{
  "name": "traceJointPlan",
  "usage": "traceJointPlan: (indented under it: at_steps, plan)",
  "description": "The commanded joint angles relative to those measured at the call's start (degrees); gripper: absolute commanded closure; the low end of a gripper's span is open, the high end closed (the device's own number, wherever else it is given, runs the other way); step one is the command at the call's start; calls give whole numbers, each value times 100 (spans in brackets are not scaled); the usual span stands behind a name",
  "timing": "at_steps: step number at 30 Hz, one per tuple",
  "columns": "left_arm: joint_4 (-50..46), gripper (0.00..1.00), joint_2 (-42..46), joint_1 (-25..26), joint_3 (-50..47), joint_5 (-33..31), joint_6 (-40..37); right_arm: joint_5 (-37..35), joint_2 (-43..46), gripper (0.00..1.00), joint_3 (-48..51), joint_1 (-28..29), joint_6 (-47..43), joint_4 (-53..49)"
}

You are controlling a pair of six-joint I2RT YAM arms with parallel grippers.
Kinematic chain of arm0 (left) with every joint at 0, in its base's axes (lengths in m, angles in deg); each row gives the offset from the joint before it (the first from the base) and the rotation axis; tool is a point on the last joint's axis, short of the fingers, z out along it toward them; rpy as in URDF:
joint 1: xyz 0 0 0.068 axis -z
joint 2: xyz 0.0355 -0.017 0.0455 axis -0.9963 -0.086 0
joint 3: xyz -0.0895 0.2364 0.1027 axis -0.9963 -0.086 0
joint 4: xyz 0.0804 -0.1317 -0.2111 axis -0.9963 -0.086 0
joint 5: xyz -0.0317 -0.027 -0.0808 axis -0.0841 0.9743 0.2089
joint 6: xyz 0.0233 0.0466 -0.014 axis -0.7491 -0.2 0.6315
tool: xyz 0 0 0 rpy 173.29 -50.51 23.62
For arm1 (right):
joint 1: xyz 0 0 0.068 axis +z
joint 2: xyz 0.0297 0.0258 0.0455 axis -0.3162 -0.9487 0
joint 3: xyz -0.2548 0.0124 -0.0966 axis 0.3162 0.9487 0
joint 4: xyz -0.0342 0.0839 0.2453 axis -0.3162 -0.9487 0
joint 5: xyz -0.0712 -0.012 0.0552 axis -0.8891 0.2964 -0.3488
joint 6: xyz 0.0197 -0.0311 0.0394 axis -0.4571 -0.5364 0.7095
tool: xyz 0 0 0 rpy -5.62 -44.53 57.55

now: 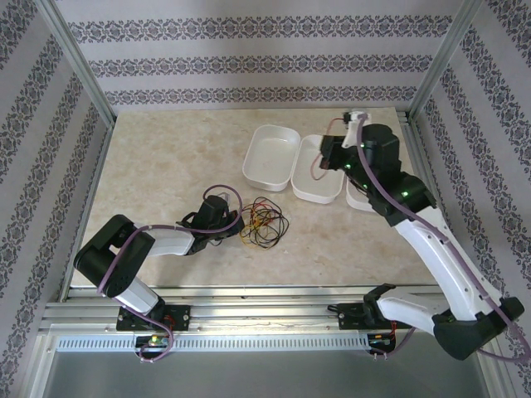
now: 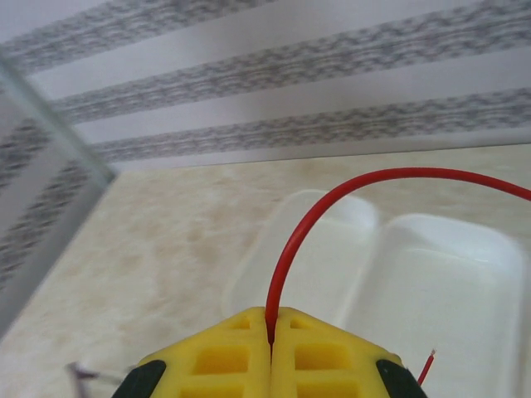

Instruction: Untangle the cables

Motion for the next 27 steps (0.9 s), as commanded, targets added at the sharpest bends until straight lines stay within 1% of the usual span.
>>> traceJointPlan:
  at_steps: [1,3,6,9,15,20,24,27]
  plan:
    - [168,100,-86,41,69,69,63,-614,249,100,284,-481,-282,-490]
    - [169,100,-89,36,77,58,65,-704,365,100,486,-841,-278,-490]
    - [132,100,-78,36,89,63,70,-630,410,100,714,-1316,-219,-438]
    - [109,100,-80,36,98,69,57,-591,298,100,865,-1616,-169,-318]
    - [96,100,-67,36,102,53,69,-1171,-36,100,1132,-1766,-290,66]
    - [74,100,-79,36,118,57,56,-1346,-320,100,1277,-1918,-328,404]
    - [69,100,-85,36,113,46,60,-1277,-615,100,1356,-2067,-171,622]
    - [74,100,-78,36,120,53,58,-950,-908,100,1325,-2136,85,669]
